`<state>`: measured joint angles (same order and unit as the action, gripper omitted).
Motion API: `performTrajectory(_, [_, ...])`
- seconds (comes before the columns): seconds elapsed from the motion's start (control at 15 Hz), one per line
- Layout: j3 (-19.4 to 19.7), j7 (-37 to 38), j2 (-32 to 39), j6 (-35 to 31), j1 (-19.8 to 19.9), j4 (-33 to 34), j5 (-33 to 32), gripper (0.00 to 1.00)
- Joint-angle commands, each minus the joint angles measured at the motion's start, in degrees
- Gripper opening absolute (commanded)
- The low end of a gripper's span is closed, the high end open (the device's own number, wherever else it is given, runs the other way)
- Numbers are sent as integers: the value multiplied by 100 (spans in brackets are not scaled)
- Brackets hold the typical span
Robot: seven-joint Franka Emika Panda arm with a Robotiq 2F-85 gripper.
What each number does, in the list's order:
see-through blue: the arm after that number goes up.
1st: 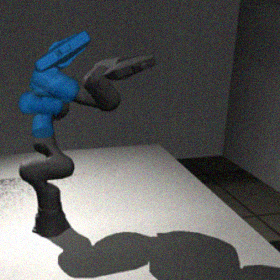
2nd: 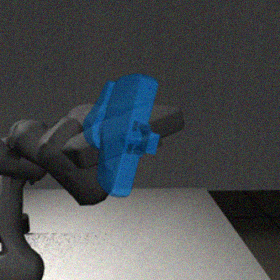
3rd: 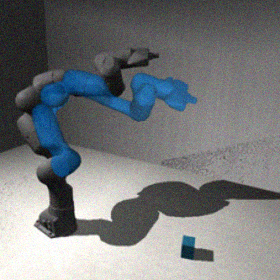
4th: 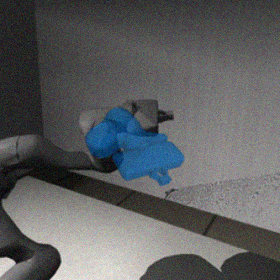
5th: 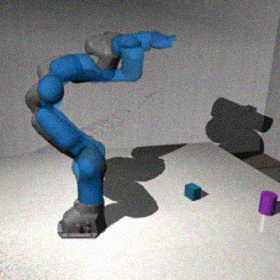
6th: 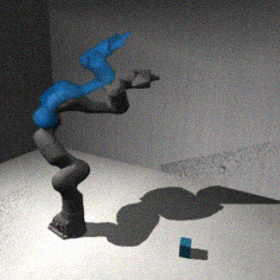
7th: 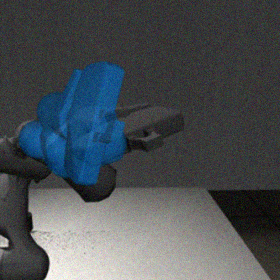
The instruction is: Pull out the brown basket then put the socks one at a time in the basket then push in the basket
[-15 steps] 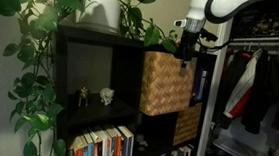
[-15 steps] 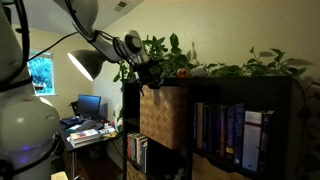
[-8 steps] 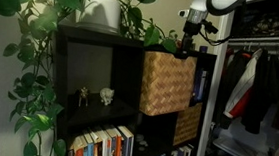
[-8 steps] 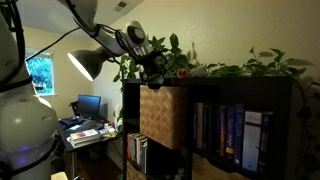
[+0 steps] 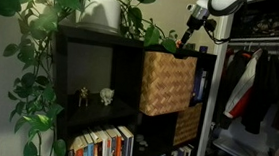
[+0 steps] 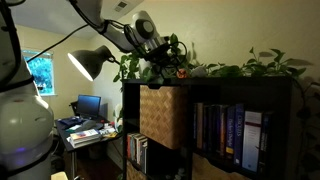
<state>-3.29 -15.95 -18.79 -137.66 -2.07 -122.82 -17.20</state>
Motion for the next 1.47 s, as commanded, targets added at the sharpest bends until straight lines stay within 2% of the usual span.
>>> performTrajectory(0.0, [110, 315, 111, -640, 137, 74, -70, 100])
performTrajectory(0.4, [211, 185, 354, -1678, 152, 130, 45, 100])
performTrajectory(0.8, [210, 71, 713, -2273, 148, 187, 36, 100])
performTrajectory(0.87, [196, 85, 753, -2328, 166, 199, -9, 90])
performTrajectory(0.93, [187, 94, 787, -2380, 178, 197, -48, 85])
performTrajectory(1.0, [180, 108, 806, -2405, 191, 199, -85, 91])
performTrajectory(1.2, [181, 86, 832, -2394, 188, 188, -129, 92])
performTrajectory(1.27, [184, 77, 828, -2388, 183, 175, -124, 77])
performTrajectory(1.33, [176, 97, 811, -2374, 194, 157, -148, 67])
performTrajectory(1.4, [178, 77, 788, -2351, 178, 142, -126, 65])
